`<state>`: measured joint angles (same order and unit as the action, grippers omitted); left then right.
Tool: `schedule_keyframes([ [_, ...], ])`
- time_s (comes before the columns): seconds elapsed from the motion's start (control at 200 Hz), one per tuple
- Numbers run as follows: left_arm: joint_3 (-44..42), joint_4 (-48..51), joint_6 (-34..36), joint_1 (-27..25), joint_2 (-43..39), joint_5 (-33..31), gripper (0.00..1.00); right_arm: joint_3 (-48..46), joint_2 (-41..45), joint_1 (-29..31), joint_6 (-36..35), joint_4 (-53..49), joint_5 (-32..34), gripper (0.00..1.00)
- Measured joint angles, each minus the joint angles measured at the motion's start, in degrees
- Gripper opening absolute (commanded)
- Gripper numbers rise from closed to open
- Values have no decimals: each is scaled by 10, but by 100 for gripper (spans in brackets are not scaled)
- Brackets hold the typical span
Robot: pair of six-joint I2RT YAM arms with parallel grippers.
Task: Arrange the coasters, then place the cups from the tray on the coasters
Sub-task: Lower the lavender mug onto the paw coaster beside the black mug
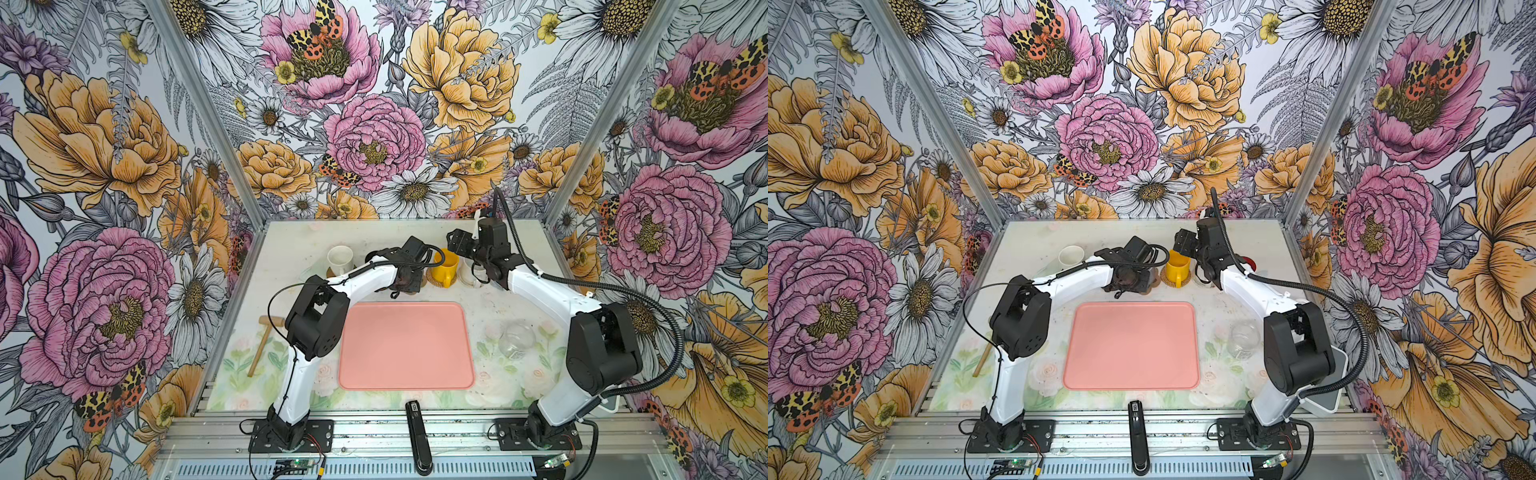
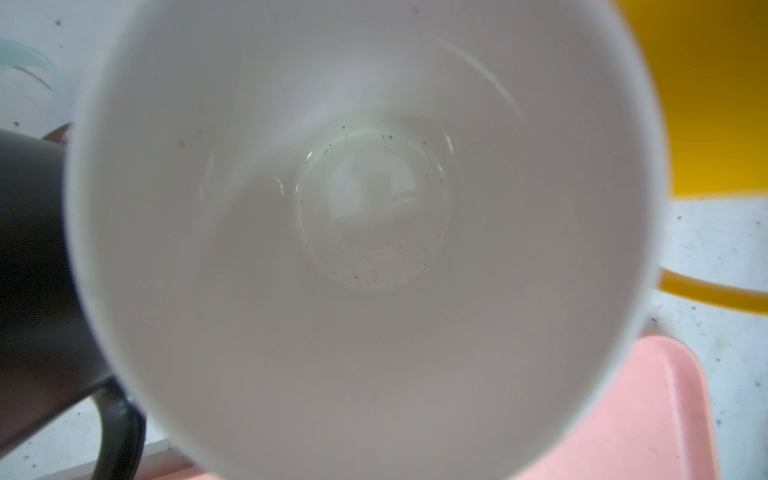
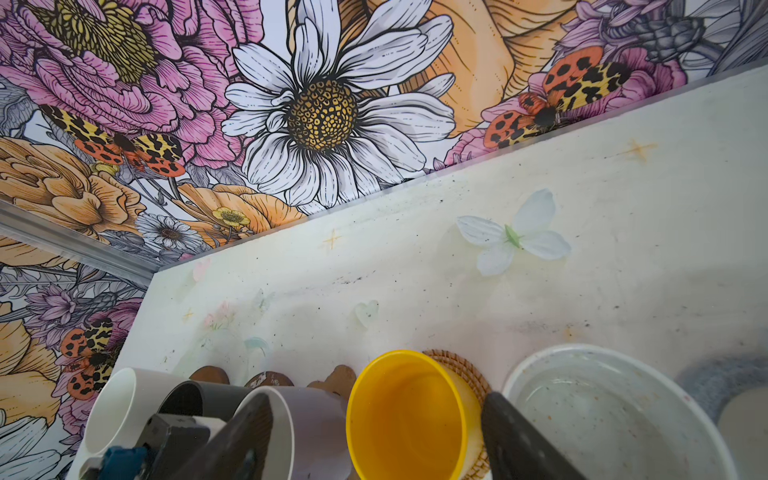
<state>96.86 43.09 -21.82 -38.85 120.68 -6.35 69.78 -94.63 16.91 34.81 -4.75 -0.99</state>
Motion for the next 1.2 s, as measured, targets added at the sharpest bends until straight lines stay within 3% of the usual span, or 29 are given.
schedule_keyframes([
  [1.026, 0, 1, 0, 0, 9, 0, 0, 0, 0, -1, 3, 4, -4, 81],
  [1.201, 1, 1, 0, 0, 9, 0, 17, 0, 0, -1, 3, 4, -4, 81],
])
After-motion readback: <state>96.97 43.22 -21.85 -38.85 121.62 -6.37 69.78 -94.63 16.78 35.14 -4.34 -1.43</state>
